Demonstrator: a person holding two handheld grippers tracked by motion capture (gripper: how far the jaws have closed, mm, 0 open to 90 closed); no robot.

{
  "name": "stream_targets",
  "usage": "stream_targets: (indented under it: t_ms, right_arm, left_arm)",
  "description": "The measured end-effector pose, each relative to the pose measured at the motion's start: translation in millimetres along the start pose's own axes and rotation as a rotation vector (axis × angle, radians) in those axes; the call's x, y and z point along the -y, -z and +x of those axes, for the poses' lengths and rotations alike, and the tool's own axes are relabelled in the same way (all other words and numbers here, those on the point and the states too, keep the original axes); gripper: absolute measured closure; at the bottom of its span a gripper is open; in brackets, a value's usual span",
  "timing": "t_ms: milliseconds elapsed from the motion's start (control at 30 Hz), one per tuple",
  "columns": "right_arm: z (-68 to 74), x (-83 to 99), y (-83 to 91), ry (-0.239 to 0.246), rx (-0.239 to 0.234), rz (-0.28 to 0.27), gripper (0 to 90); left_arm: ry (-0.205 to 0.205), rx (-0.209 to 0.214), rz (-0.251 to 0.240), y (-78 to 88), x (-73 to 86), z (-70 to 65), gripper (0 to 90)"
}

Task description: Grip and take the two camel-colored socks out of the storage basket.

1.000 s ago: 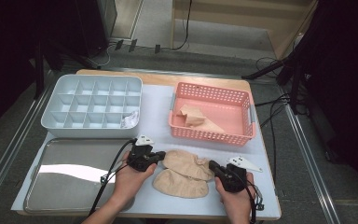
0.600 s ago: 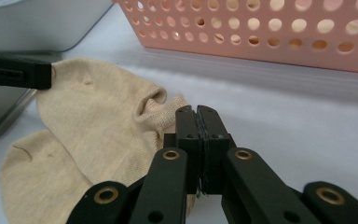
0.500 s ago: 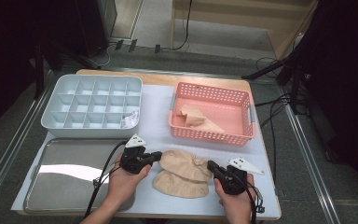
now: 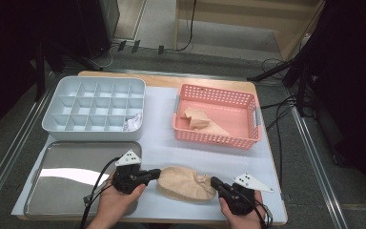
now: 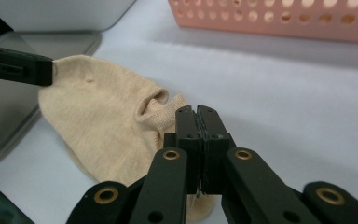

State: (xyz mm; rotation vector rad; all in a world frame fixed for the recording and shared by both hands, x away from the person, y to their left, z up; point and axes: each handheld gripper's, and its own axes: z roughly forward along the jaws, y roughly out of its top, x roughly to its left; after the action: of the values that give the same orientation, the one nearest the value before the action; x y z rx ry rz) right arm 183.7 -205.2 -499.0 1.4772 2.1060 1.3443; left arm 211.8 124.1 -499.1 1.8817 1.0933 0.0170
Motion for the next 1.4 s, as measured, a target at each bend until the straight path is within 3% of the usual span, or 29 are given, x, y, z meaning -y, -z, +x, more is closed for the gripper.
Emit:
stream_targets:
  t_ms: [133, 233, 333, 400, 467, 567, 667, 800, 900, 1167, 1267, 1367, 1400]
  right_arm:
    - [1.5, 4.6, -8.9, 0.005, -0.016, 0.037, 89.3]
    - [1.6, 8.7, -16.9, 0.029, 0.000, 0.073, 88.8]
    - [-2.5, 13.6, -23.5, 0.011, 0.000, 0.084, 73.8]
    - [-3.1, 15.9, -25.4, 0.011, 0.003, 0.089, 68.1]
    - [-2.0, 16.4, -25.6, 0.019, 0.012, 0.078, 66.0]
    - [-0.6, 17.3, -26.5, 0.028, 0.018, 0.088, 67.5]
    - [0.6, 18.1, -27.6, 0.037, 0.021, 0.096, 71.6]
    - [1.9, 18.1, -29.4, 0.038, 0.026, 0.108, 86.8]
    - [1.4, 15.0, -29.5, 0.030, 0.039, 0.114, 89.5]
    - [-14.8, -5.0, -28.3, 0.006, 0.094, 0.049, 89.7]
    - [-20.4, -13.1, -29.4, 0.009, 0.117, 0.056, 89.7]
    - [-28.8, -17.0, -33.7, -0.009, 0.098, 0.076, 88.5]
    - [-32.2, -16.5, -35.1, -0.019, 0.082, 0.077, 83.2]
  left_arm:
    - [0.000, 0.006, 0.031, 1.3, 11.1, 2.3, 90.0]
    - [-0.011, 0.000, 0.048, -1.4, 15.9, 5.5, 88.5]
    - [-0.013, -0.021, 0.046, -4.4, 17.3, 5.5, 73.9]
    - [-0.011, -0.041, 0.042, -6.1, 17.1, 4.4, 64.5]
    - [-0.012, -0.045, 0.049, -7.5, 16.4, 4.1, 61.0]
    - [-0.030, -0.056, 0.067, -12.7, 16.4, 0.5, 61.7]
    - [-0.043, -0.059, 0.089, -17.9, 15.6, -3.3, 68.1]
    - [-0.078, -0.065, 0.121, -22.6, 15.9, -8.9, 82.7]
    - [-0.060, -0.049, 0.112, -23.5, 13.7, -6.6, 87.9]
    - [-0.025, -0.020, 0.072, -36.2, -7.1, -7.5, 88.4]
    - [-0.027, -0.028, 0.069, -41.8, -14.3, -8.2, 88.4]
    - [-0.024, -0.043, 0.048, -43.5, -15.4, -8.3, 85.9]
    - [-0.021, -0.049, 0.037, -42.7, -15.0, -7.4, 80.0]
